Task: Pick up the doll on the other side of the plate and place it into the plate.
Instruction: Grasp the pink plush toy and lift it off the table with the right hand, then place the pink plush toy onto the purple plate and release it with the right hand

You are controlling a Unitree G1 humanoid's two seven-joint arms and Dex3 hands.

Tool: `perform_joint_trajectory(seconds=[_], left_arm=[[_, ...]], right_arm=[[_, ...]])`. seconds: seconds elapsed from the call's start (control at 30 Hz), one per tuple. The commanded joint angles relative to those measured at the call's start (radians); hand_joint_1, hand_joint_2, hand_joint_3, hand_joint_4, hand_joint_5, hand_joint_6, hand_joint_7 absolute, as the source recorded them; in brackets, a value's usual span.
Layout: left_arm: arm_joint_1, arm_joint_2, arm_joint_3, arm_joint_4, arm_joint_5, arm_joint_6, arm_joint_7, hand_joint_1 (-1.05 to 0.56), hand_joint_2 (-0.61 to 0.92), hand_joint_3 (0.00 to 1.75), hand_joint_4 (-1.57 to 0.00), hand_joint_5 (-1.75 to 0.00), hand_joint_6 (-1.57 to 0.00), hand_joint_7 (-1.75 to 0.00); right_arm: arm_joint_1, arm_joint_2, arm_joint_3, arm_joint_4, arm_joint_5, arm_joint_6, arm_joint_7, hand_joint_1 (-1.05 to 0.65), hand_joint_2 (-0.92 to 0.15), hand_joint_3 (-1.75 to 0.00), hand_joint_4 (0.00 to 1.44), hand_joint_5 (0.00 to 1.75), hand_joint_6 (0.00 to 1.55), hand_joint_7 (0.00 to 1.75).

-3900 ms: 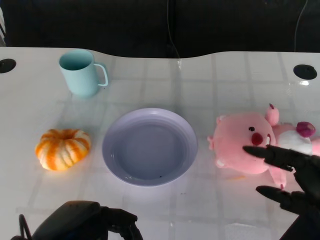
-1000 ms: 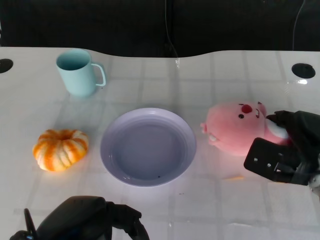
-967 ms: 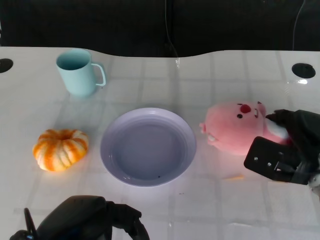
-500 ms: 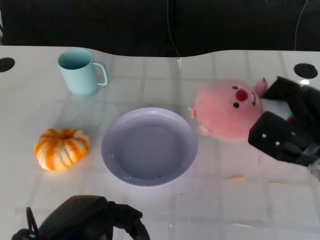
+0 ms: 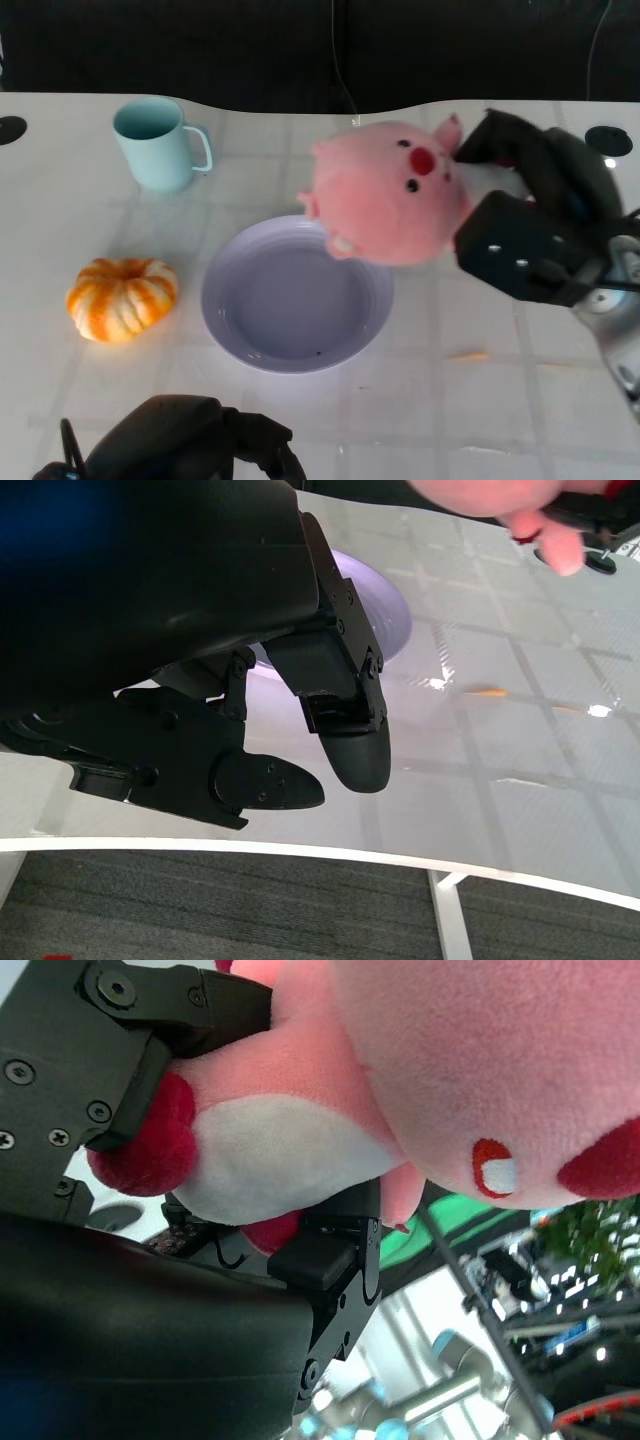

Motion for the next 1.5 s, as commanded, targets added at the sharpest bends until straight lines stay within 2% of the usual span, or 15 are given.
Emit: perform_joint_trajectory(seconds=[0.03,0.33,0.57,0.63,0.7,0.73,0.8,0.83,0.87,0.9,0.93,1.0,1.2,1.37,1.5], left_arm=[[0.010,0.000,-0.003,-0.021,0.012,0.013,0.008,-0.16,0.92,0.25,-0.69,-1.41,-0.89,-0.59],[0.021,-0.006,-0.014,-0.045,0.040,0.022,0.006,-0.15,0.92,0.23,-0.71,-1.39,-0.90,-0.59],[0.027,-0.006,-0.019,-0.062,0.047,0.027,0.001,-0.15,0.92,0.24,-0.73,-1.34,-0.91,-0.57],[0.027,-0.008,-0.021,-0.064,0.052,0.030,0.001,-0.16,0.92,0.24,-0.73,-1.38,-0.91,-0.57],[0.026,-0.008,-0.022,-0.067,0.054,0.038,-0.003,-0.16,0.92,0.24,-0.73,-1.41,-0.92,-0.57],[0.026,-0.008,-0.023,-0.068,0.055,0.042,-0.004,-0.16,0.92,0.25,-0.72,-1.43,-0.91,-0.57],[0.025,-0.007,-0.023,-0.066,0.051,0.039,-0.001,-0.16,0.92,0.25,-0.72,-1.45,-0.91,-0.58],[0.024,-0.007,-0.022,-0.062,0.048,0.035,0.003,-0.16,0.92,0.25,-0.72,-1.46,-0.91,-0.58],[0.023,-0.007,-0.022,-0.058,0.046,0.030,0.006,-0.16,0.92,0.25,-0.72,-1.46,-0.91,-0.58],[0.022,-0.006,-0.022,-0.056,0.045,0.028,0.006,-0.16,0.92,0.25,-0.72,-1.47,-0.91,-0.58],[0.022,-0.005,-0.021,-0.055,0.046,0.028,0.006,-0.16,0.92,0.26,-0.72,-1.47,-0.91,-0.58],[0.019,-0.006,-0.022,-0.058,0.050,0.034,0.003,-0.17,0.92,0.26,-0.71,-1.47,-0.91,-0.58],[0.014,-0.006,-0.024,-0.051,0.055,0.032,0.006,-0.18,0.92,0.26,-0.71,-1.48,-0.90,-0.59],[0.008,-0.008,-0.027,-0.043,0.059,0.027,0.010,-0.18,0.92,0.26,-0.70,-1.48,-0.91,-0.60],[0.002,-0.009,-0.028,-0.038,0.055,0.026,0.007,-0.18,0.92,0.26,-0.71,-1.45,-0.90,-0.60]], right_arm=[[-0.054,0.036,0.018,-0.014,-0.005,0.023,0.025,-0.16,-0.33,-1.31,0.94,1.75,0.76,1.75],[-0.124,0.135,0.103,0.097,-0.046,0.035,0.044,-0.17,-0.35,-1.27,0.95,1.75,0.76,1.74],[-0.139,0.172,0.156,0.208,-0.079,0.007,0.020,-0.17,-0.37,-1.16,0.91,1.75,0.77,1.67],[-0.136,0.178,0.161,0.227,-0.080,-0.003,0.012,-0.17,-0.38,-1.14,0.92,1.75,0.77,1.69],[-0.131,0.182,0.162,0.237,-0.080,-0.010,0.007,-0.17,-0.41,-1.05,0.91,1.75,0.79,1.57],[-0.129,0.184,0.162,0.238,-0.078,-0.009,0.009,-0.17,-0.43,-0.98,0.86,1.74,0.82,1.34],[-0.128,0.185,0.162,0.236,-0.072,-0.001,0.031,-0.19,-0.48,-0.86,0.81,1.67,0.87,0.96],[-0.129,0.183,0.166,0.235,-0.067,0.006,0.060,-0.23,-0.59,-0.69,0.72,1.31,0.81,0.62],[-0.132,0.176,0.177,0.233,-0.071,0.011,0.096,-0.27,-0.69,-0.54,0.65,1.02,0.76,0.40],[-0.135,0.168,0.187,0.227,-0.077,0.020,0.131,-0.36,-0.82,-0.36,0.51,0.70,0.63,0.18],[-0.135,0.161,0.196,0.215,-0.083,0.032,0.163,-0.41,-0.87,-0.30,0.42,0.57,0.55,0.09],[-0.132,0.144,0.210,0.187,-0.093,0.045,0.211,-0.52,-0.91,-0.24,0.27,0.41,0.38,0.02],[-0.103,0.104,0.232,0.093,-0.118,0.099,0.308,-0.69,-0.92,-0.22,0.03,0.28,0.16,0.00],[-0.071,0.047,0.235,-0.004,-0.136,0.104,0.360,-0.78,-0.92,-0.19,0.00,0.25,0.12,0.01],[-0.034,-0.011,0.210,-0.117,-0.129,0.091,0.390,-0.81,-0.92,-0.19,0.00,0.23,0.10,0.00]])
